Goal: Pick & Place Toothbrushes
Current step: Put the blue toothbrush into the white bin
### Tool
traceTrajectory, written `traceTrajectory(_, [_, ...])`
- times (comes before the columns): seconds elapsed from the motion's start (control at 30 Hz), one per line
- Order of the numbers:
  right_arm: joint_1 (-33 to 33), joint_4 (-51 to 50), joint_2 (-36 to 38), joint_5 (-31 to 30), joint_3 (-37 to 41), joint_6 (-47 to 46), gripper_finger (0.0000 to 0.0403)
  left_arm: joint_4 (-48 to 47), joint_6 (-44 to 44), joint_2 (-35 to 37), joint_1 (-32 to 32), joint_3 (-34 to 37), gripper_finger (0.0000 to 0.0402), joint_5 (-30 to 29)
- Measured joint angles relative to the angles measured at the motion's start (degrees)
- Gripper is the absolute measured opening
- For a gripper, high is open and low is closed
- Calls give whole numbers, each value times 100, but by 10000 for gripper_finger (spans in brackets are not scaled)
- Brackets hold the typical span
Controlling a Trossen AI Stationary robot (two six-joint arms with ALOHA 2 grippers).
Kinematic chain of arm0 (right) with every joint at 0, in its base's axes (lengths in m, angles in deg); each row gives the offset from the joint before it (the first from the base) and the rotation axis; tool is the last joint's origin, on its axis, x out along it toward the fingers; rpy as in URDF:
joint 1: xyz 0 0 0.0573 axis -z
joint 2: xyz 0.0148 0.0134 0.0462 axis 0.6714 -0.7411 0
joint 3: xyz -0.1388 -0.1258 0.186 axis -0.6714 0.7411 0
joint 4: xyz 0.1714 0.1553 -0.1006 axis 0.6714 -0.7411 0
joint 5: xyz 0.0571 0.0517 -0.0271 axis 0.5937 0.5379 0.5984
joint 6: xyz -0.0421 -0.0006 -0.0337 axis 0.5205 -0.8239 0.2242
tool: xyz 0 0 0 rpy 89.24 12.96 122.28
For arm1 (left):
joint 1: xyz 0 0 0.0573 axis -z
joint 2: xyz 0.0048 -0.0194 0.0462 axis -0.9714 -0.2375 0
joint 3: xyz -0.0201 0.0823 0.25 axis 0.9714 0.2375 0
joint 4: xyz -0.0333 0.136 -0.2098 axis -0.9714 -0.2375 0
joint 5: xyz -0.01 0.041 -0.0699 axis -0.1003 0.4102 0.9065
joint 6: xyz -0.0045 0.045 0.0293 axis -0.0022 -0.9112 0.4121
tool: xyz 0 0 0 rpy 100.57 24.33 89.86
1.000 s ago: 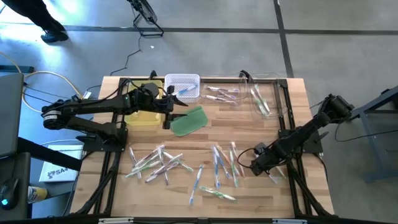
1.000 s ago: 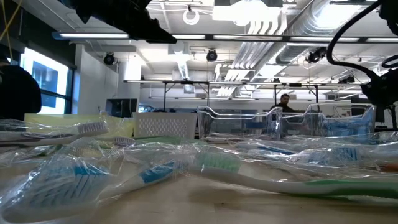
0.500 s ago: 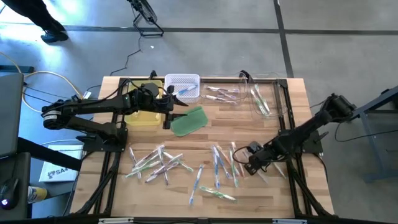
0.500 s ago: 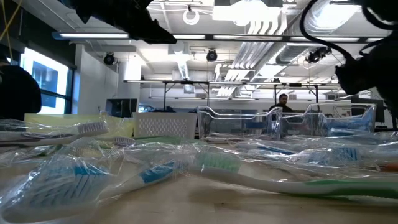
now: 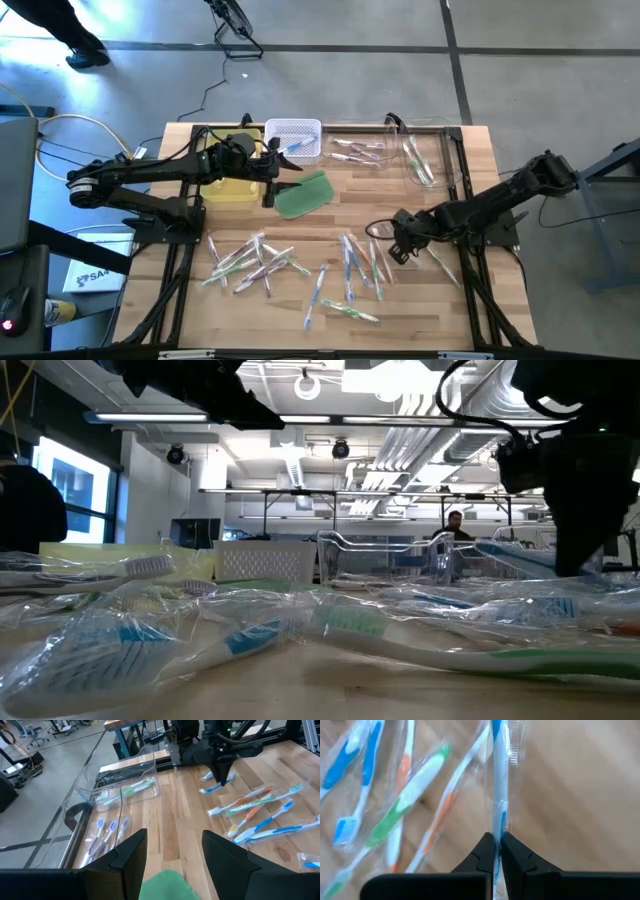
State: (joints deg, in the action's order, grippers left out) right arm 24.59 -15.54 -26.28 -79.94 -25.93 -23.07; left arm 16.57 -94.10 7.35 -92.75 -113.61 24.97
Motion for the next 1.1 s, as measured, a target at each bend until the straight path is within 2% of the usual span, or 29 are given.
traceTrajectory(0.17, [393,220,246,-372,0,762,7,363,4,0,0,2,184,-154])
traceTrajectory(0.3, [572,889,500,-948,0,1406,7,641,173,2,-2,2,184,-378])
traceTrajectory(0.43, [719,2307,637,-1519,0,2324,7,766,355,0,0,2,184,-395])
traceTrajectory(0.57, [866,3909,562,-1542,-4,3602,7,811,796,-157,0,2,184,-393])
traceTrajectory(0.67, [1016,4647,415,-1534,-10,4238,7,1151,1257,-418,0,0,184,-387])
traceTrajectory(0.87, [1272,5488,73,-1593,-9,4680,7,2201,1725,-1204,0,0,184,78])
traceTrajectory(1.0, [1286,5666,-112,-1847,-9,4700,7,3039,1876,-1668,0,0,184,612])
traceTrajectory(1.1, [1286,5744,-196,-1878,-9,4702,7,3546,1922,-1912,3,0,184,787])
